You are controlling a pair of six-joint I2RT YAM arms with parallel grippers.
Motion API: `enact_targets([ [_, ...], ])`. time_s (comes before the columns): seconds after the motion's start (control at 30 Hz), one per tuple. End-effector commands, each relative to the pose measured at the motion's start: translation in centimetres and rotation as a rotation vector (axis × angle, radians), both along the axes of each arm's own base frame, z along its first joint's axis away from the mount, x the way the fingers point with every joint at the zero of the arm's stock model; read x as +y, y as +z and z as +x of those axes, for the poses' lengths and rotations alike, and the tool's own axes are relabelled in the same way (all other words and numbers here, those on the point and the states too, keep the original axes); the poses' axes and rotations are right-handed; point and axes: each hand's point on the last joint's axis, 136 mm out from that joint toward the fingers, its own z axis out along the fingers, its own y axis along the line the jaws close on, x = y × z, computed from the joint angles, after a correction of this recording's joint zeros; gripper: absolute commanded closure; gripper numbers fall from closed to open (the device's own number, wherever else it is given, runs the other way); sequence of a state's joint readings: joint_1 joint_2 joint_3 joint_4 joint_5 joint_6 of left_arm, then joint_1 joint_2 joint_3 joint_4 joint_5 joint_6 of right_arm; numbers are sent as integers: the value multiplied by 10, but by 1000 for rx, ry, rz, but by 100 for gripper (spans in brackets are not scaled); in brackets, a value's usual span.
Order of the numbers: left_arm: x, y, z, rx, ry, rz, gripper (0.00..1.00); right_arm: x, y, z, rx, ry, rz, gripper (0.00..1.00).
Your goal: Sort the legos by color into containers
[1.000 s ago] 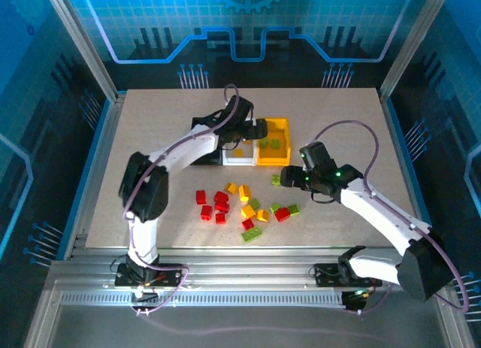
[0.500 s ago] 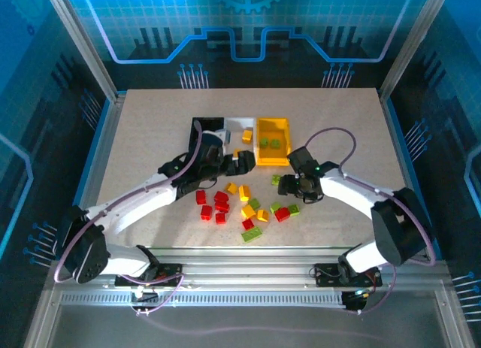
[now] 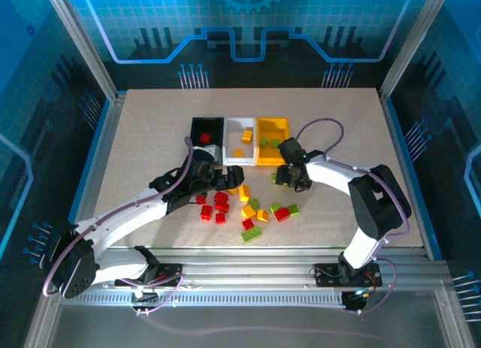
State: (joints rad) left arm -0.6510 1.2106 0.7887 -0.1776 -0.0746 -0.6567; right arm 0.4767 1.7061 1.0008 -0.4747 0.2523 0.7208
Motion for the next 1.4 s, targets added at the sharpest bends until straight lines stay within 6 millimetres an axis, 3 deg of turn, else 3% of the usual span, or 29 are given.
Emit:
enact_targets([
  [0.0,7,1,0,-4,30,5,1,-28,-4,0,6,-97,-91,36],
  [0.17,10,1,0,-6,31,4,1,-44,0,-3,-7,-136,-106,38],
  [0.27,10,1,0,-7,32,3,1,-30,2,7,-26,-68,-55,32],
  [0.4,12,1,1,-9,41,4,1,-26,-5,14,6,-59,-54,30],
  [0.67,20,1,1,-6,64,11,1,-37,-14,8,52,-91,-86,53],
  [0.8,24,-1,1,1,72,14,1,-35,4,9,11,-69,-66,62],
  [0.9,28,-3,-1,10,78,17,1,-23,36,13,-72,-18,-11,65],
  [1.07,39,-6,-7,11,92,43,1,14,93,28,-198,116,23,63],
  [1.17,46,-7,-10,16,107,50,1,27,105,49,-223,121,31,61],
  [1.37,55,-12,-20,43,124,51,1,41,94,104,-209,99,-5,59],
])
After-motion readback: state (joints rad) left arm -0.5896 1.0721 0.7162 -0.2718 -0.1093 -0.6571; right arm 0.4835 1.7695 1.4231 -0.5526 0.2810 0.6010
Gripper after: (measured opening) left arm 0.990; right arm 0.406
